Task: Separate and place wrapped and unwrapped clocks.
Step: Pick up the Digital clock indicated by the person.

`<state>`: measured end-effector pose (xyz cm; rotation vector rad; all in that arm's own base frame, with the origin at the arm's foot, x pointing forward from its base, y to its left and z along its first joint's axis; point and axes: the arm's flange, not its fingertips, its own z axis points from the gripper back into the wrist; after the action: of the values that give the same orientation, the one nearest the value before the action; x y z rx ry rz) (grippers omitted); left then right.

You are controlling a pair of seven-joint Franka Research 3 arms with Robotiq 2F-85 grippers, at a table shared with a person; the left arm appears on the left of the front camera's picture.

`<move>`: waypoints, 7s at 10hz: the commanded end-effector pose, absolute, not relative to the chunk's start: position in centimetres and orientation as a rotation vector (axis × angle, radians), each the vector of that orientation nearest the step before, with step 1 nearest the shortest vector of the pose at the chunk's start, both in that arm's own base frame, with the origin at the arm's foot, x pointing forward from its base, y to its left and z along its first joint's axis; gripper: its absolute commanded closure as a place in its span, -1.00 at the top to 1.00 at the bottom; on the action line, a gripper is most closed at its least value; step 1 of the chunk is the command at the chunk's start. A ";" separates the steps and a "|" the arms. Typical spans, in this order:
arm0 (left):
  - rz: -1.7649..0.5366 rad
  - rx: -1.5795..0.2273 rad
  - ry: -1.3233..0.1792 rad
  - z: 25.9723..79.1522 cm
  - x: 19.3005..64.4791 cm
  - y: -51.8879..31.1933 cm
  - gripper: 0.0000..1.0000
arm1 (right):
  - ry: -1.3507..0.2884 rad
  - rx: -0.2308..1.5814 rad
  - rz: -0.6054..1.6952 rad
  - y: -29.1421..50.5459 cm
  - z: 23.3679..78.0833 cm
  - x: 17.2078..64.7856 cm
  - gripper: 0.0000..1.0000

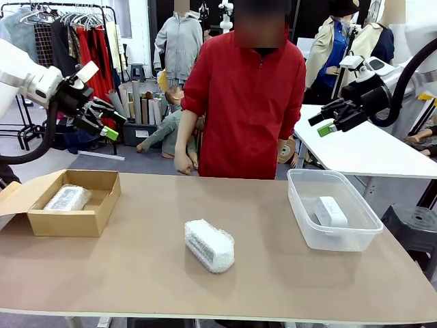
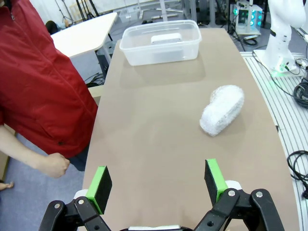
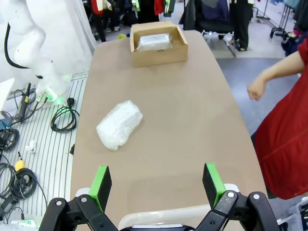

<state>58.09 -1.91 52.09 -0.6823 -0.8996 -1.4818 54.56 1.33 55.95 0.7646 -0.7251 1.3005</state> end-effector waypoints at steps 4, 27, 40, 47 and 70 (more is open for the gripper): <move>-1.484 -0.679 -0.904 52.3 58.0 -1.8 1.00 | -0.728 0.762 1.294 1.3 56.4 54.8 1.00; -1.745 -0.515 -0.623 55.0 54.5 -11.4 1.00 | -0.728 0.762 1.294 1.3 56.4 54.8 1.00; -2.204 -0.251 -0.412 47.1 48.9 -27.9 1.00 | -0.728 0.762 1.294 1.3 56.4 54.8 1.00; -2.274 -0.031 -0.269 48.4 45.3 -34.9 1.00 | -0.728 0.762 1.294 1.3 56.4 54.8 1.00; -2.296 0.104 -0.098 35.5 42.3 -40.5 1.00 | -0.728 0.762 1.294 1.3 56.4 54.8 1.00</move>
<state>42.65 -41.04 35.90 0.1159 -0.0804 -2.3133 54.60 1.31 55.96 0.7640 -0.7254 1.3004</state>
